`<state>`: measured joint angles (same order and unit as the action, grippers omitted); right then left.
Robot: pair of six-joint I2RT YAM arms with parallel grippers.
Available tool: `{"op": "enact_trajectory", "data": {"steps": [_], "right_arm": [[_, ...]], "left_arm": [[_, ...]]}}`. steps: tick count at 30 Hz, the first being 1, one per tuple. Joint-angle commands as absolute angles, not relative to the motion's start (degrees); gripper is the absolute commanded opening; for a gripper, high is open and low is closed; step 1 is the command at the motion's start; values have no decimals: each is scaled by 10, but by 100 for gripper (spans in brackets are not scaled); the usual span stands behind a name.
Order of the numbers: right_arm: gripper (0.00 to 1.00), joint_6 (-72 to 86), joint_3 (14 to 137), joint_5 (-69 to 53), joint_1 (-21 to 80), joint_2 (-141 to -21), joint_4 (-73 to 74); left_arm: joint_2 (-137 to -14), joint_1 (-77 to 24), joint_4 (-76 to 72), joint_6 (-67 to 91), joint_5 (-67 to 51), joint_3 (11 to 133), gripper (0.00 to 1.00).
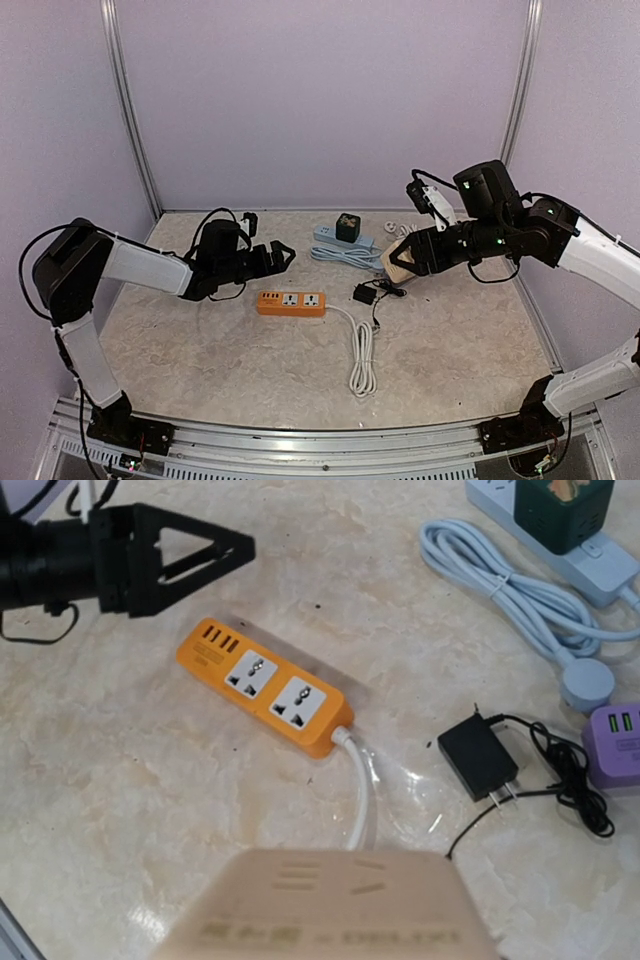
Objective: Insert the plug
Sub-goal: Adjust the socket at the center of the board.
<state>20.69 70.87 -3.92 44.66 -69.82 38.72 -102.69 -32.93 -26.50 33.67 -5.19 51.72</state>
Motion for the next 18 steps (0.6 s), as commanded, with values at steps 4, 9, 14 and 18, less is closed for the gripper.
{"op": "enact_trajectory", "data": {"steps": [4, 9, 14, 18], "right_arm": [[0, 218, 719, -62, 443, -695, 380], [0, 225, 726, -112, 442, -723, 368], [0, 226, 752, -135, 442, -785, 366], [0, 230, 791, -168, 442, -851, 361]], "left_arm": [[-1085, -327, -228, 307, -76, 539, 99], [-1081, -330, -226, 323, -72, 507, 99], [-1048, -346, -249, 348, -79, 465, 99], [-1031, -375, -261, 352, -75, 452, 99]]}}
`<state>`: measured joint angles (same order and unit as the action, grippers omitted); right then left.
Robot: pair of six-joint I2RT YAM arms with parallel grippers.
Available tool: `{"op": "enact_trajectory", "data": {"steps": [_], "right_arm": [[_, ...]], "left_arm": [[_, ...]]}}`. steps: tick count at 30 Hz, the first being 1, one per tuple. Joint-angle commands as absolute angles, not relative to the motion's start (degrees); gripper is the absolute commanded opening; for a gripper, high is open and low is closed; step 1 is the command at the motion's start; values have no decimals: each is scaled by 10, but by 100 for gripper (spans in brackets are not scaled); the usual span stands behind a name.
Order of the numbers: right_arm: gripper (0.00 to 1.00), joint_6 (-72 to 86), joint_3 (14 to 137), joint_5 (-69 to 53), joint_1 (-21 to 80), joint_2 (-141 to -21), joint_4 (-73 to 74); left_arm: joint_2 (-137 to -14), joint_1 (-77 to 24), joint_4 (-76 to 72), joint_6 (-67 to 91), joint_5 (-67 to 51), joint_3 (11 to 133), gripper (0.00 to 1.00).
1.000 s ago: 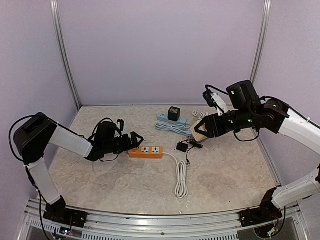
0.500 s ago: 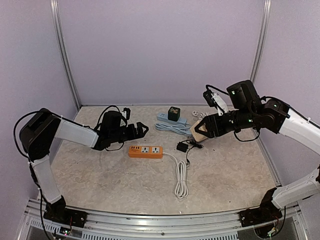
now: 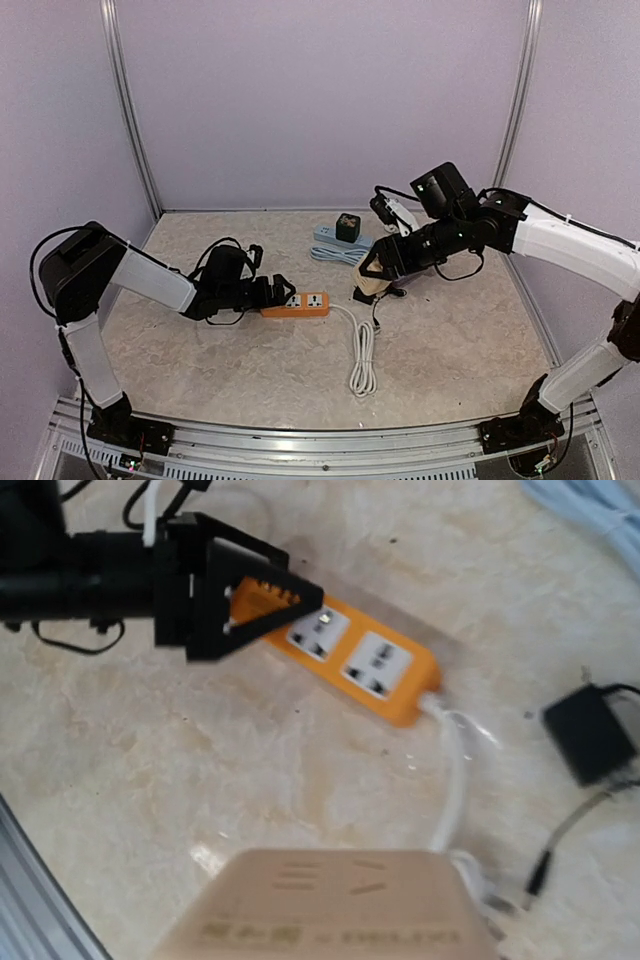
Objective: Insert the plug
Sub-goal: Adjust the socket at the center of the board.
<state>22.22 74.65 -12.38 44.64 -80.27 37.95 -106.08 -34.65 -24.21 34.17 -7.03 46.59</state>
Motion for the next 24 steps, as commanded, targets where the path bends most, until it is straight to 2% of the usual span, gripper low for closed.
{"op": "enact_trajectory", "data": {"steps": [1, 7, 17, 24], "right_arm": [[0, 233, 802, -179, 442, -868, 358], [0, 258, 853, -218, 442, -960, 353], [0, 266, 873, -224, 442, -1040, 350], [0, 249, 897, -175, 442, -1078, 382]], "left_arm": [[-1027, -382, -266, 353, -76, 448, 99], [-1026, -410, -295, 363, -81, 428, 99], [-1017, -468, -345, 408, -57, 374, 99], [-990, -500, -352, 399, -4, 345, 99]]}}
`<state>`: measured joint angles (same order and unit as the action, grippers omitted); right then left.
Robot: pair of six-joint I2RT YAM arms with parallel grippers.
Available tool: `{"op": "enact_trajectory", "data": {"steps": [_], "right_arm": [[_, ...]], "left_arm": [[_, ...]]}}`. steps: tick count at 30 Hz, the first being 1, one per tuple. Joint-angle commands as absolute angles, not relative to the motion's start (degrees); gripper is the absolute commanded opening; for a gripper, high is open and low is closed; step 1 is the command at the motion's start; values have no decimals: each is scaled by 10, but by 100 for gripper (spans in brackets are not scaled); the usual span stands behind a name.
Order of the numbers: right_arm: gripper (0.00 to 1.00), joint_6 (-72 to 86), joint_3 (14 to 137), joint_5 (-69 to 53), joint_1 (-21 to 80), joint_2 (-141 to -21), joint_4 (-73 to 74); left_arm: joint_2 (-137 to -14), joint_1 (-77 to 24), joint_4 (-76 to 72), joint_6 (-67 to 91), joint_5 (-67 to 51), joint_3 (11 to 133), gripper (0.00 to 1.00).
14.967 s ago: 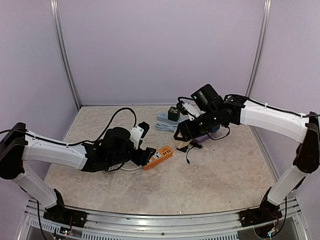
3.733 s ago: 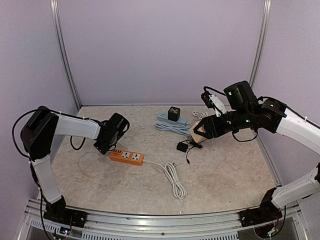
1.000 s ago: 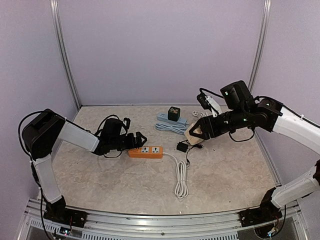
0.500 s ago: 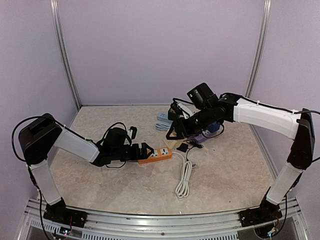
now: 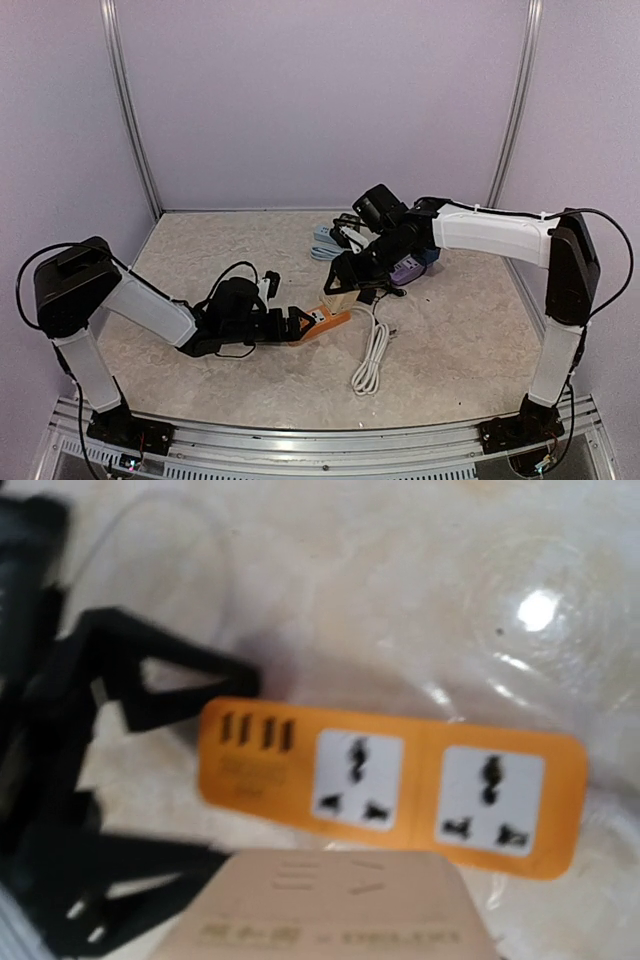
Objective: Insert the plug
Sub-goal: Adjust the socket at the center of the board, then insert the plug into the socket.
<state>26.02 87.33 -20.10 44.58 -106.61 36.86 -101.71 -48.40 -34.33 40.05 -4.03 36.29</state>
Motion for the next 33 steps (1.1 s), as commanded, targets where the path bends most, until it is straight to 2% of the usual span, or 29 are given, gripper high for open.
{"op": "enact_trajectory", "data": {"steps": [1, 10, 19, 33], "right_arm": [[0, 248, 898, -172, 442, -1081, 383], [0, 232, 928, -135, 445, -1111, 403], [0, 218, 929, -129, 447, -1127, 403], [0, 212, 951, -112, 456, -1147, 408]], "left_arm": [[-985, -500, -348, 393, 13, 342, 99], [-925, -504, -260, 284, 83, 375, 99], [-951, -519, -338, 153, 56, 339, 96], [-973, -529, -310, 70, 29, 339, 93]]}}
